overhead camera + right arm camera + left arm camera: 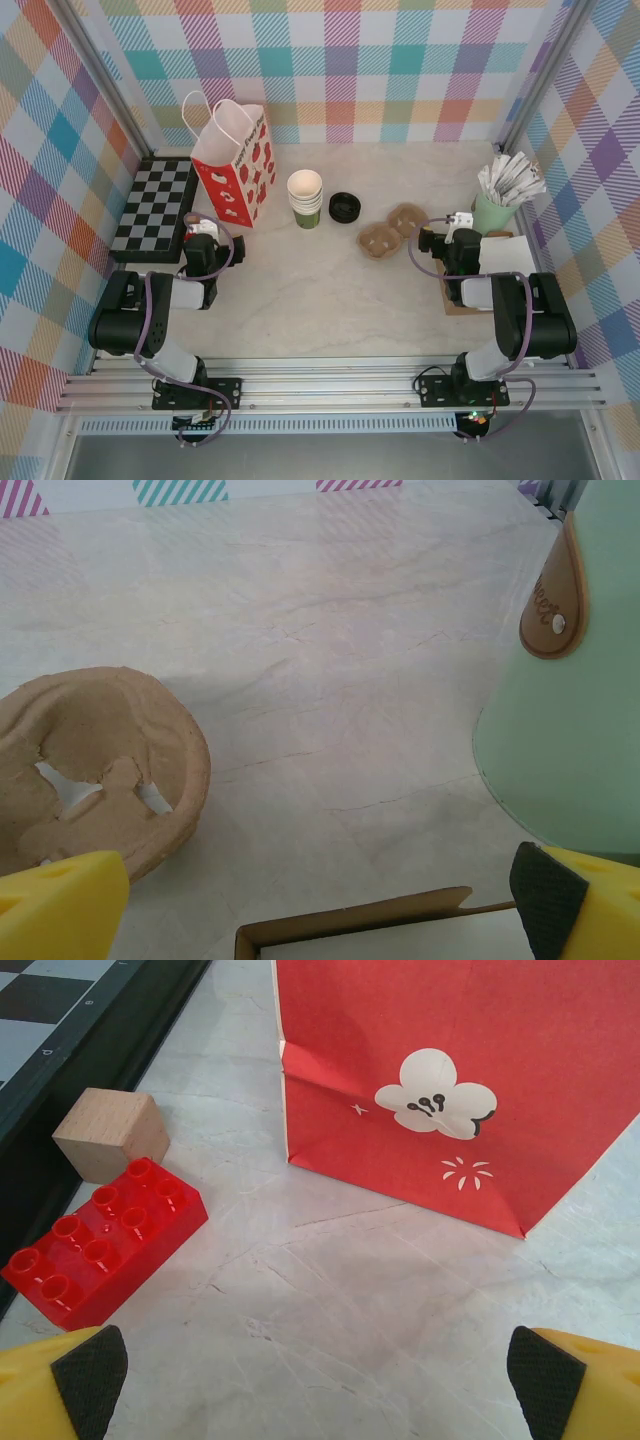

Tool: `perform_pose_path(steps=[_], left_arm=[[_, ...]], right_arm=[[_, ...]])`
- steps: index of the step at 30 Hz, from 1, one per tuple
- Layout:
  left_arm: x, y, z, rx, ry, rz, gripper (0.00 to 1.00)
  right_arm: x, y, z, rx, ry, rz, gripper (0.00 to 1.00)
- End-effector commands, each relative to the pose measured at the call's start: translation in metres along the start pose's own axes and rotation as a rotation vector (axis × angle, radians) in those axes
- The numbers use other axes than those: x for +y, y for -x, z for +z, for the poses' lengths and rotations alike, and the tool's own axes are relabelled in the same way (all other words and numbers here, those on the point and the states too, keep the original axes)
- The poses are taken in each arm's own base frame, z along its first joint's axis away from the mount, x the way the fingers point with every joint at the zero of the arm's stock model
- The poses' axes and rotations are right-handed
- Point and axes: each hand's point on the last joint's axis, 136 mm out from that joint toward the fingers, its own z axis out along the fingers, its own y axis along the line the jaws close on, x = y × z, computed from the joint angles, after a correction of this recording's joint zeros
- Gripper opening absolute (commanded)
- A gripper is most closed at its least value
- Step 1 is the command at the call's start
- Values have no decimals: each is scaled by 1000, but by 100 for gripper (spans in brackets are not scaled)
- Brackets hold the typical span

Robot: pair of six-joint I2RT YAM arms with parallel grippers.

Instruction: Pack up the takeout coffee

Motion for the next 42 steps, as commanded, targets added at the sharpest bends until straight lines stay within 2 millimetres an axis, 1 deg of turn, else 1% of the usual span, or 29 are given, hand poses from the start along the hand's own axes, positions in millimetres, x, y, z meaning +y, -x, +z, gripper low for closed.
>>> perform_pose_path(steps=[1, 16, 18, 19, 20, 21, 22, 24, 25, 26, 28, 29, 30, 32, 34, 37, 39, 40, 42], left_arm=[[-3, 16, 0, -52, -14, -3, 100], [-5, 18, -1, -49, -19, 4, 100], [-6, 27, -2, -16, -9, 16, 100], [-2, 32, -5, 32, 31, 10, 100], [2, 43, -8, 52, 62, -23, 100], [4, 49, -15, 74, 80, -51, 100], [3, 55, -24, 78, 88, -83, 100], [-5, 71, -44, 55, 111, -122, 100], [-9, 82, -57, 39, 151, -128, 100], [-12, 94, -69, 26, 197, -138, 100], [-30, 114, -88, 19, 205, -141, 100], [-41, 126, -98, 9, 197, -170, 100], [-49, 130, -106, 30, 181, -198, 100], [-84, 144, -116, 92, 29, -253, 100], [-106, 155, -119, 168, -58, -302, 100], [-139, 162, -111, 297, -144, -306, 100], [-161, 161, -102, 392, -191, -274, 100], [-170, 158, -97, 454, -202, -244, 96], [-178, 152, -86, 542, -184, -203, 88]], right_arm=[[-1, 10, 0, -43, -3, 18, 100], [-1, 10, 0, -43, 0, 21, 100], [-1, 12, -1, -48, 1, 20, 100], [1, 12, -1, -41, 10, 16, 100], [4, 13, -1, -38, 27, 8, 100], [7, 14, -2, -38, 46, -2, 100], [12, 16, -3, -38, 71, -14, 100], [16, 24, -9, -29, 80, -32, 100], [18, 27, -12, 23, 87, -28, 100], [21, 35, -17, 61, 96, -9, 100], [27, 51, -29, 110, 128, 48, 100], [32, 60, -35, 122, 151, 85, 100], [36, 67, -42, 133, 168, 119, 100], [45, 83, -55, 172, 197, 224, 100], [59, 94, -66, 217, 267, 285, 100], [79, 116, -75, 208, 362, 362, 100], [86, 130, -76, 200, 371, 394, 100], [86, 136, -76, 206, 353, 404, 100], [88, 141, -74, 230, 319, 406, 100]])
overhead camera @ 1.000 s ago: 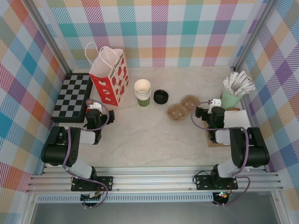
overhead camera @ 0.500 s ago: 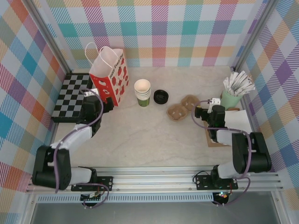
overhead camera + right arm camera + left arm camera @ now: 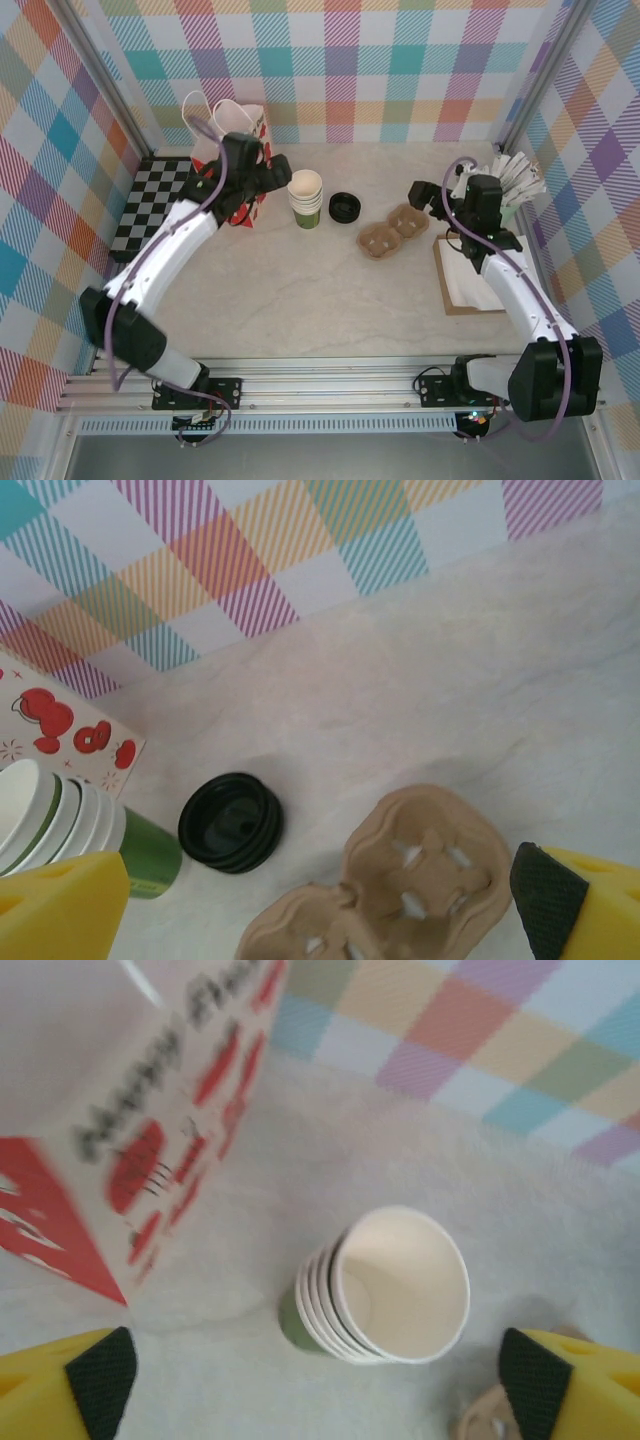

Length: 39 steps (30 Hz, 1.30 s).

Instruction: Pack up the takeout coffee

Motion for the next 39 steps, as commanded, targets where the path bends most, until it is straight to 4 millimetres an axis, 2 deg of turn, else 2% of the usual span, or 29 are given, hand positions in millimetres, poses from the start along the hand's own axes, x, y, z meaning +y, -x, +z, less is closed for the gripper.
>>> perform_pose_path(steps=[1, 4, 13, 18, 23, 28, 39], left_arm=[[4, -51, 20, 309, 63, 45, 86], [6, -46, 35, 330, 127, 82, 82], [4, -44, 74, 381, 196, 152, 43], [8, -52, 87, 422, 229, 180, 37], [5, -55, 93, 441, 215, 197, 34], [4, -53, 94, 435, 212, 210, 21], [7, -48, 94, 427, 234, 246, 0]], right_arm=[[10, -4, 1, 81, -23, 85, 100], [14, -5, 7, 106, -46, 66, 100], [17, -17, 11, 170, -105, 30, 100], [12, -23, 9, 183, -137, 29, 100], [11, -23, 9, 185, -146, 28, 100], [12, -25, 10, 197, -148, 28, 100], [13, -33, 18, 232, -154, 23, 100]])
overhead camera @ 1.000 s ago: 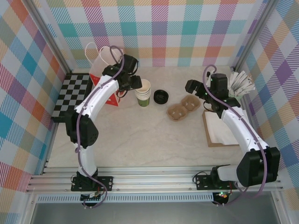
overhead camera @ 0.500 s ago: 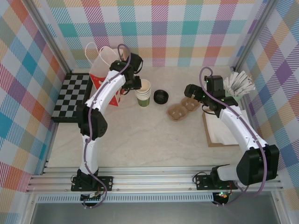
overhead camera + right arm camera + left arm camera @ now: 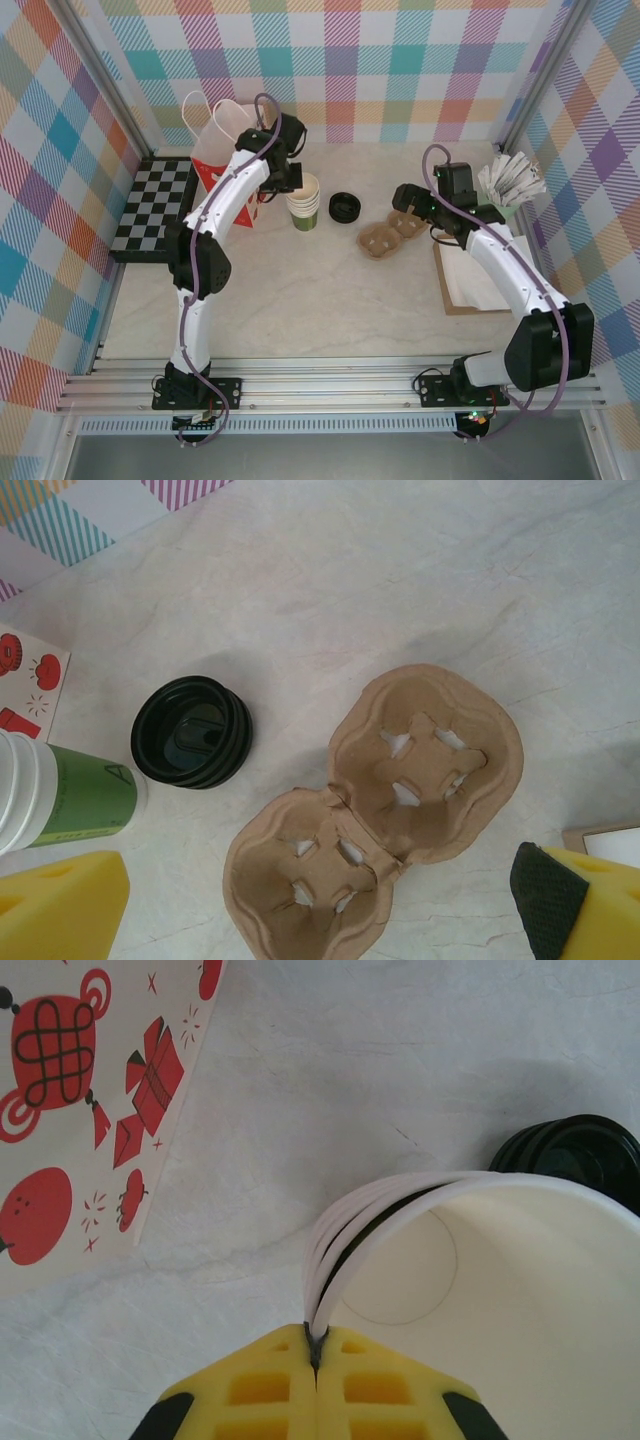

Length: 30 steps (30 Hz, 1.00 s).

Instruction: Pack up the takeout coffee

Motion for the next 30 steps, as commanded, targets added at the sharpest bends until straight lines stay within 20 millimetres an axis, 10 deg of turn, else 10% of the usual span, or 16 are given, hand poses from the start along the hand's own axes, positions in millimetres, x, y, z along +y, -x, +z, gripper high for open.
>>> perform_pose_path(steps=[1, 30], left_arm=[[4, 0, -4, 9, 32, 28, 0], [-2, 33, -43, -76, -240, -108, 0]], right_arm=[[8, 7, -3, -9, 11, 2, 100], [50, 4, -1, 78, 16, -136, 100]])
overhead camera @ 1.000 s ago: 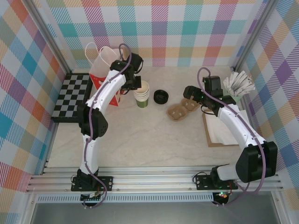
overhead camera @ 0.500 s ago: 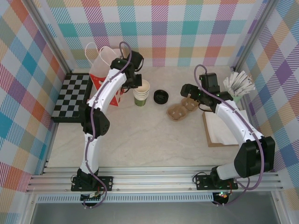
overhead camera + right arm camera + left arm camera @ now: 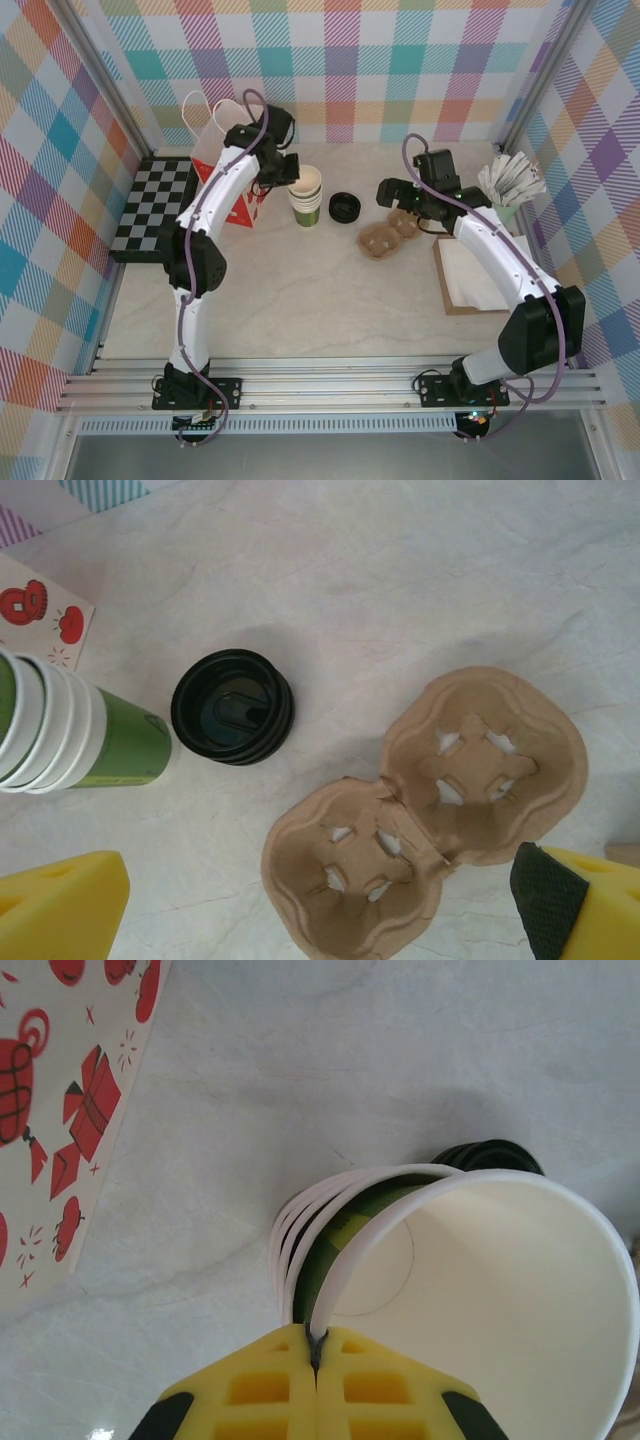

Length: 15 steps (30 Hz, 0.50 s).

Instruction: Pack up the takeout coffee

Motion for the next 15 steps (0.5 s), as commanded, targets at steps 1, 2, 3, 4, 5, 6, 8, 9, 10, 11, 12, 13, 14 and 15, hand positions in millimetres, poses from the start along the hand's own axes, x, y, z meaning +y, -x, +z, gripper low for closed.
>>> perform_pose_path(steps=[1, 2, 3, 4, 5, 6, 8, 9, 10, 11, 12, 13, 14, 15], left_arm=[[-6, 14, -38, -71, -82, -38, 0], [-8, 15, -41, -75, -98, -38, 0], [-9, 15, -41, -72, -107, -39, 0], [-9, 16, -42, -69, -114, -44, 0], [-9, 16, -43, -65, -121, -49, 0], [-9, 17, -45, -63, -125, -54, 0], [-14, 21, -58, -82, -152, -55, 0], [-18, 23, -65, -96, -177, -52, 0], [-24, 26, -75, -118, -209, -49, 0], [-27, 29, -86, -140, -233, -44, 0], [-29, 31, -98, -165, -244, -40, 0], [-29, 33, -112, -196, -249, -34, 0], [-29, 33, -124, -219, -255, -22, 0], [-30, 32, -134, -232, -263, -9, 0]], right_arm=[[11, 2, -1, 25, 11, -11, 100], [14, 2, 0, 35, 27, 3, 100], [18, 1, 1, 44, 45, 11, 100], [21, 1, 3, 52, 60, 26, 100], [24, 0, 6, 63, 71, 40, 100], [25, -1, 9, 72, 77, 47, 100], [27, -3, 19, 95, 82, 62, 100], [28, -3, 24, 104, 83, 65, 100], [29, -3, 30, 114, 84, 63, 100], [29, -4, 37, 123, 83, 57, 99], [31, -3, 43, 130, 88, 46, 97], [33, -3, 51, 139, 97, 26, 95], [36, -2, 58, 148, 106, 12, 92], [35, -2, 66, 162, 100, 5, 90]])
